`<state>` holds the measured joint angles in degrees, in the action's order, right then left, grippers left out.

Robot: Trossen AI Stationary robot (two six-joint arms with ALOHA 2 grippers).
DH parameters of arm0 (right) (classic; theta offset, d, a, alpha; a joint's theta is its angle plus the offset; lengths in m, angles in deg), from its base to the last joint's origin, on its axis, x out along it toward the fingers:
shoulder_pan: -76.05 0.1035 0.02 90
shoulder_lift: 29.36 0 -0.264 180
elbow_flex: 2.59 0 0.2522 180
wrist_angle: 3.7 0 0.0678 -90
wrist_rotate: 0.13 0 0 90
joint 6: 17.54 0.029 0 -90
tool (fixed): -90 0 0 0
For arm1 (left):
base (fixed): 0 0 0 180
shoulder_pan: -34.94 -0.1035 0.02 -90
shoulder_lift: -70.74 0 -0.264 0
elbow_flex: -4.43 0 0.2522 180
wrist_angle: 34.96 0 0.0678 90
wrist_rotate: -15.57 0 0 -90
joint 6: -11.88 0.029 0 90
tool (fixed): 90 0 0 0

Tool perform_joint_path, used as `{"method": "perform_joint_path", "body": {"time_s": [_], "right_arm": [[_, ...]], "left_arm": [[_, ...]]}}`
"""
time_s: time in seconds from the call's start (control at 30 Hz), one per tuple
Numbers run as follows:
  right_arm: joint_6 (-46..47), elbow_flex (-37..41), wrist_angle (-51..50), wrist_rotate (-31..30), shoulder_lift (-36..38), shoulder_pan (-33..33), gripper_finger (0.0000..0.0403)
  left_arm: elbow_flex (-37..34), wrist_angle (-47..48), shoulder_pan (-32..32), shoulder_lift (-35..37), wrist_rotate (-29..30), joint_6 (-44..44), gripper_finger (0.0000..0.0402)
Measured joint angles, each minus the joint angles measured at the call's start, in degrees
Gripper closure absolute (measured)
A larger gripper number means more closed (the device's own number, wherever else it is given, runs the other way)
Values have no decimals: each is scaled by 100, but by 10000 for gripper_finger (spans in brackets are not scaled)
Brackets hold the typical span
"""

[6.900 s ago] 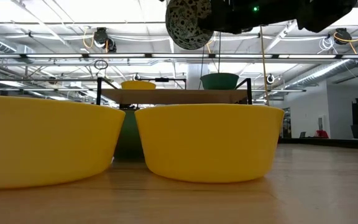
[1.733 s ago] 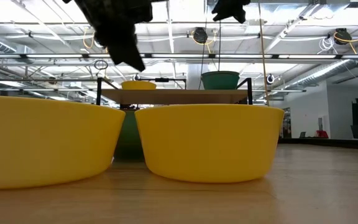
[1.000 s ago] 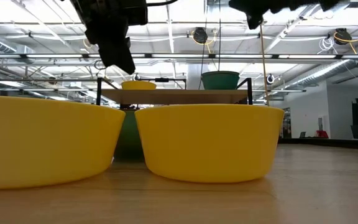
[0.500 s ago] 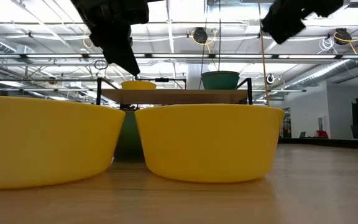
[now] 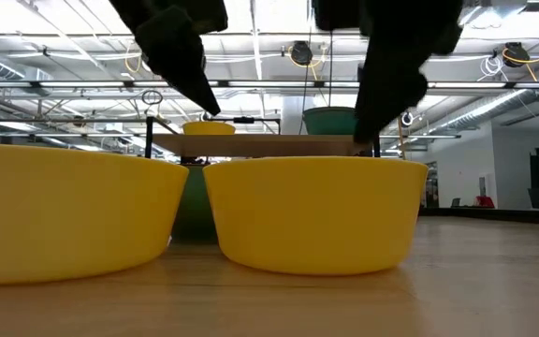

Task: Pick & Place Mini bowls
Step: Stack the right yellow bowl on top of the yellow bowl on the shelf

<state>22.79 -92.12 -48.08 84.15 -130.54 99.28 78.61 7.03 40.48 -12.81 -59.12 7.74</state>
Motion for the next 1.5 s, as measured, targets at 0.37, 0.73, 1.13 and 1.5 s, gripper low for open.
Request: {"method": "perform_joint_path", "body": {"time_s": [0.37,0.73,1.13,1.5], "right_arm": [[1486,-46,45,719,-633,-291,202],[2163,-46,-493,758,-635,-140,216],[1971,142,-734,733,-635,-141,285],[1143,353,-1458,728,-287,-180,397]], "left_arm": [[0,19,0,0,-9,1195,371],[0,-560,-145,0,134,2325,371],[0,-857,-404,0,137,2150,371],[0,-861,-402,0,127,1811,371]]}}
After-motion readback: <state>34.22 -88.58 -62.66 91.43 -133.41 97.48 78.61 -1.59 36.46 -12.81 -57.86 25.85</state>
